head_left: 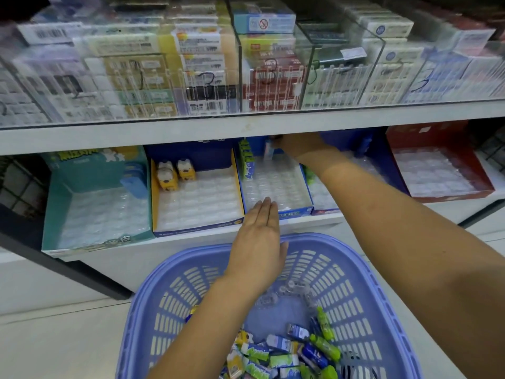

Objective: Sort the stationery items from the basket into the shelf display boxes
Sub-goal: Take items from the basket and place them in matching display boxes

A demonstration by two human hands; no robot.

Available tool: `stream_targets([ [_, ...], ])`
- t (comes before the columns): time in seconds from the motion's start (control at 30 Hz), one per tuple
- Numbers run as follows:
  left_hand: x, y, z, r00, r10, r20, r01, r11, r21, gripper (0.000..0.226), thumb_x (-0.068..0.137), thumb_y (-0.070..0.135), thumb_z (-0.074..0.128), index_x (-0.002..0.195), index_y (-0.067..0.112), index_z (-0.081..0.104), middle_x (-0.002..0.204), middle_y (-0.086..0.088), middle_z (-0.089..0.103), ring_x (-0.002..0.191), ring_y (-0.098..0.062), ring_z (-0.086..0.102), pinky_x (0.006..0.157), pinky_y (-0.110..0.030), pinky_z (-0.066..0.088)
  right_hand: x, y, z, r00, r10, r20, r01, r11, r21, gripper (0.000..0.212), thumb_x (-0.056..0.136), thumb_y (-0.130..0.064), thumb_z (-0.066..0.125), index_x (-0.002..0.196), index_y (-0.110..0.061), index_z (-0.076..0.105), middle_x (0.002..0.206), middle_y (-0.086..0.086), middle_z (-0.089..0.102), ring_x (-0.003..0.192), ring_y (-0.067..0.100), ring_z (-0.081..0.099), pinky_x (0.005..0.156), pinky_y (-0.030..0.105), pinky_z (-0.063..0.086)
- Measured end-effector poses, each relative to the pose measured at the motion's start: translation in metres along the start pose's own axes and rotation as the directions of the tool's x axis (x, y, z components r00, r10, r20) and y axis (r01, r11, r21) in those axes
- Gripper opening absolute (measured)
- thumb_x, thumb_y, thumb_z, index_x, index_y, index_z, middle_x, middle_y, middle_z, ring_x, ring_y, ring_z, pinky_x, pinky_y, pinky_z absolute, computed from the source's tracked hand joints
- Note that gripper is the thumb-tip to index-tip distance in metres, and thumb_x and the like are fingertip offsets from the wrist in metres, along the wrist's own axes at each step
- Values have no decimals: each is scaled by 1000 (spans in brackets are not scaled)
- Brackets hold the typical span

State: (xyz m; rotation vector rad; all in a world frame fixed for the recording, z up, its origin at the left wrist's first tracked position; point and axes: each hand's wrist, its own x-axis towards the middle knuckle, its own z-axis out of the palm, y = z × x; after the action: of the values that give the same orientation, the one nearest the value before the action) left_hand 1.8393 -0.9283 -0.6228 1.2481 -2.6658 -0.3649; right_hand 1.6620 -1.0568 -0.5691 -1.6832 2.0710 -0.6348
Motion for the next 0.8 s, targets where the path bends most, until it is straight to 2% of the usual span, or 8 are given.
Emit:
stream_targets([
  [0.17,2,-1,-1,1000,1,26,-1,1000,-1,74,99,34,43,151,6,0,161,-9,-2,148,-19,-2,116,-25,-7,-3,-13,10,999,37,-29,-42,982,-186,17,98,-20,46,104,-13,59,119,14,58,108,29,54,84,31,40],
  [0.23,2,0,-3,1000,9,-1,-9,995,-97,69,99,31,45,152,6,7,161,-8,4,147,-18,3,116,-23,-2,-9,-23,6,999,42,-25,-48,958,-284,25,99,-19,42,115,-8,58,123,14,56,112,30,53,86,32,42],
  [0.3,-7,0,-5,988,-5,-156,-40,958,-284,56,98,26,46,148,8,28,156,-6,25,144,-17,21,112,-17,11,-31,-34,0,998,23,-50,-38,945,-326,22,97,-20,45,108,-10,61,122,14,59,111,30,55,77,27,42],
  [0.4,-34,-5,10,928,-48,-368,-107,915,-389,33,94,25,44,122,14,58,121,-1,60,111,-13,52,90,-13,33,-94,-31,3,1000,8,26,0,962,-272,19,88,-25,59,76,-11,64,88,16,71,80,26,68,58,24,43],
  [0.47,-52,-14,35,966,-137,-220,26,896,-443,24,93,22,48,111,14,61,106,-1,64,93,-15,59,77,-17,41,-144,-14,24,970,86,228,-49,985,-164,24,81,-30,68,75,-7,68,67,13,71,60,19,67,60,24,49],
  [0.53,-69,-25,65,967,-218,130,251,899,-359,23,93,19,50,112,12,61,106,-7,68,93,-22,63,78,-29,47,-180,13,60,883,171,437,-53,961,-270,22,78,-29,71,84,-8,71,80,12,73,75,21,69,70,29,51],
  [0.67,-115,-50,108,767,-210,607,358,924,-133,50,92,28,57,137,10,43,140,-12,47,123,-27,48,96,-32,42,-224,72,137,630,337,700,-79,924,-374,67,78,-31,75,134,-8,46,138,11,49,122,27,49,96,33,43],
  [0.8,-138,-66,124,575,-164,802,225,974,37,92,88,53,57,153,10,7,160,-10,4,147,-28,-2,116,-39,14,-240,122,184,546,428,720,-142,895,-424,103,77,-51,71,149,-8,12,156,13,18,138,32,28,109,43,34],
])
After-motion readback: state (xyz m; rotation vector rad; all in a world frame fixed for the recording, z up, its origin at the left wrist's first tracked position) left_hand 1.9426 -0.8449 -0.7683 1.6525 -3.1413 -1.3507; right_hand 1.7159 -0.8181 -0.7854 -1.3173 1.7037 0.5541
